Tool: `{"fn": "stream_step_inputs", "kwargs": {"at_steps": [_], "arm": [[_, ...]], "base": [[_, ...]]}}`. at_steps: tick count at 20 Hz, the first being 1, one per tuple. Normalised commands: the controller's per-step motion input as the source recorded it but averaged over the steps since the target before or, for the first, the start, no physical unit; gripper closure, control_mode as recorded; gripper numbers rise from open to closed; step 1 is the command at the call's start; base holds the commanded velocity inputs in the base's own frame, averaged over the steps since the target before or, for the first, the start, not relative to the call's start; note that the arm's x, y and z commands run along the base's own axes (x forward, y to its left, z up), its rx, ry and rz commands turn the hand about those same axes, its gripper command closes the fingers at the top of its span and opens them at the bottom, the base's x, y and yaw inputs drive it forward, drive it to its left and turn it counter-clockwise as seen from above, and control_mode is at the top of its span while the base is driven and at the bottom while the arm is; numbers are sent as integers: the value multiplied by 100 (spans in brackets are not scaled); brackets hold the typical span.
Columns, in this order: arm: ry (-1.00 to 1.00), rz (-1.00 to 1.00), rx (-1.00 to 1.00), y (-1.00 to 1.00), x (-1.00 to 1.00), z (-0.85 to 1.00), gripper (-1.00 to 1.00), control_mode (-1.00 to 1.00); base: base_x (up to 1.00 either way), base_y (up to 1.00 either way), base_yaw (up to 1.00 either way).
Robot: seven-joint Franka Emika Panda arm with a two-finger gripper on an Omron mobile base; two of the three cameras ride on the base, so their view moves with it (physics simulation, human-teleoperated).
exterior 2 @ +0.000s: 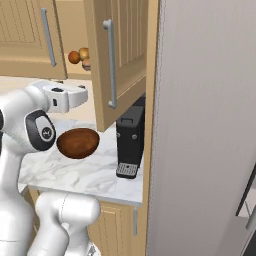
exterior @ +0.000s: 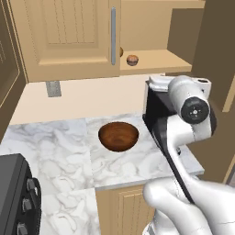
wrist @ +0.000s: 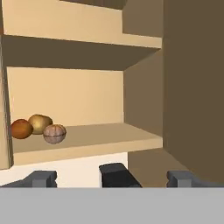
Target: Open the cabinet. Pick the tangerine and mango from the cabinet and place them into the bowl. Then close the cabinet.
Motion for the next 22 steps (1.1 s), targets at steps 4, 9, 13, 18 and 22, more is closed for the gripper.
{"fn": "stream_step_inputs", "kwargs": {"at_steps": [4, 9, 13, 18, 22], "arm": [[-17, 25, 4, 70, 0, 0, -100, -100], [-10, 10, 0, 76, 0, 0, -100, -100], [-7, 2, 0, 68, 1, 3, -100, -100], [-9, 0, 0, 74, 23, 20, -100, -100], [-14, 0, 0, 67, 39, 30, -100, -100]], "base": [[0, 0, 0], [0, 0, 0], [0, 0, 0], [0, 0, 0], [0, 0, 0]]}}
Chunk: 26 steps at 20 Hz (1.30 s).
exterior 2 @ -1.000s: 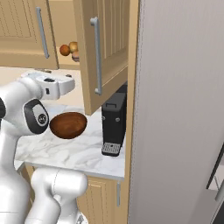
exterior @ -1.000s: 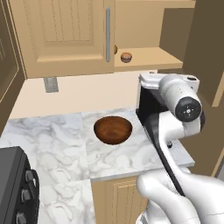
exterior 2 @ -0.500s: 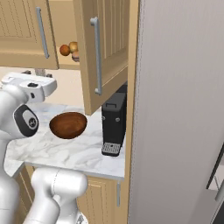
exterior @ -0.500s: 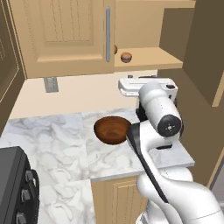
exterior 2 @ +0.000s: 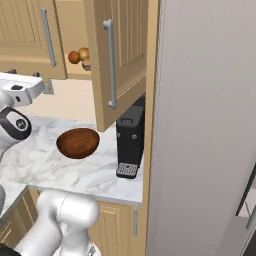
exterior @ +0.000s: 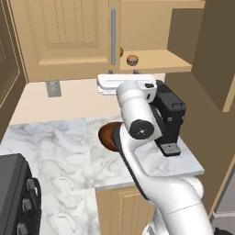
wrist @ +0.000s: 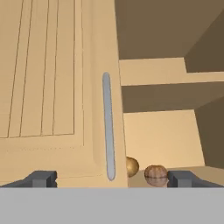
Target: Open the cabinet. Pick the tangerine and mango from the cabinet and place them into the bowl. Then close the cabinet.
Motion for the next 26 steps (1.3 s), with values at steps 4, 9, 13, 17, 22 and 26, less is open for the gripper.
{"fn": "stream_step_inputs", "kwargs": {"at_steps": [4, 9, 13, 17, 22, 26], "arm": [[-12, 0, 0, 58, 65, 19, -100, -100], [-2, 0, 0, 16, 81, 1, -100, -100], [1, 0, 0, 0, 86, 0, -100, -100], [0, 0, 0, 0, 81, 0, -100, -100], [3, 0, 0, 0, 81, 2, -100, -100], [3, 0, 0, 0, 65, 7, -100, -100]], "base": [[0, 0, 0], [0, 0, 0], [0, 0, 0], [0, 0, 0], [0, 0, 0], [0, 0, 0]]}}
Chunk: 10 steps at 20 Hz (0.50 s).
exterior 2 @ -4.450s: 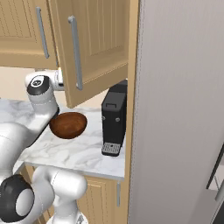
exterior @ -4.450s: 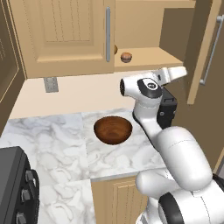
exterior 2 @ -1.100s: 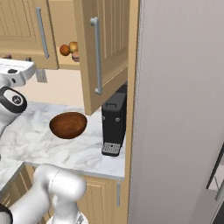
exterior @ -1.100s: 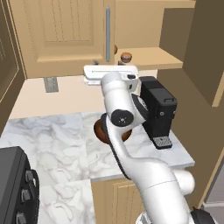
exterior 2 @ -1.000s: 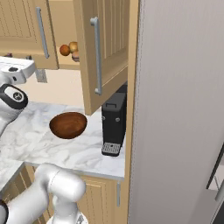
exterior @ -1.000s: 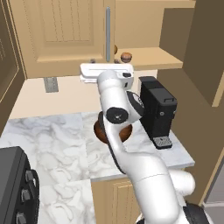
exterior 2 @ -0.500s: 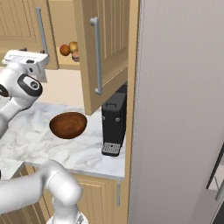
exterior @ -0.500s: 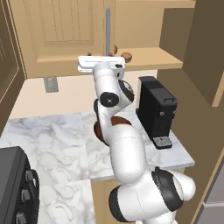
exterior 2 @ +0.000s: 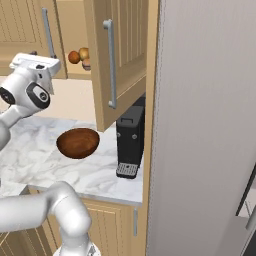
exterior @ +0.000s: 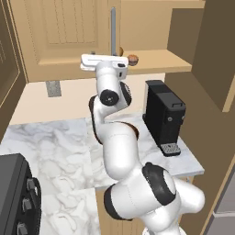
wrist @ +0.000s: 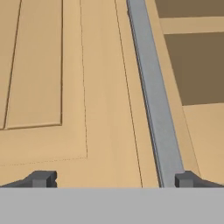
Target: Open the cabinet. Pick the tangerine and mango from the cabinet and place them into the bowl. Then close the cabinet.
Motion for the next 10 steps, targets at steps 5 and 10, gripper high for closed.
{"fn": "stream_step_inputs", "kwargs": {"at_steps": [5, 10], "arm": [[0, 0, 1, -10, 15, 14, -100, -100], [0, 0, 0, -6, 0, 1, -100, -100]], "base": [[0, 0, 0], [0, 0, 0]]}}
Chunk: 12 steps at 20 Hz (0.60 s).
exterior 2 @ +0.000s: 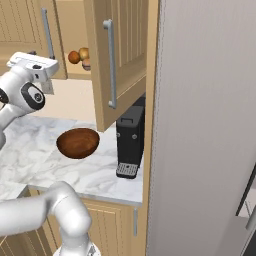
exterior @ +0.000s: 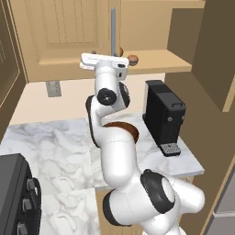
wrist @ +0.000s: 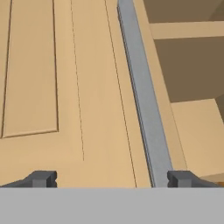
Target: Open the cabinet. Pick the tangerine and mango from the cabinet and place them into the bowl. Then close the cabinet.
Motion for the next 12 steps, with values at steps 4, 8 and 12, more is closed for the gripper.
{"fn": "stream_step_inputs", "kwargs": {"at_steps": [4, 8, 12], "arm": [[0, 0, 3, -53, 0, 0, -100, -100], [0, 0, 3, -46, 1, 0, -100, -100], [0, 1, 0, -8, 2, 0, -100, -100]], "base": [[0, 0, 0], [0, 0, 0], [0, 0, 0]]}}
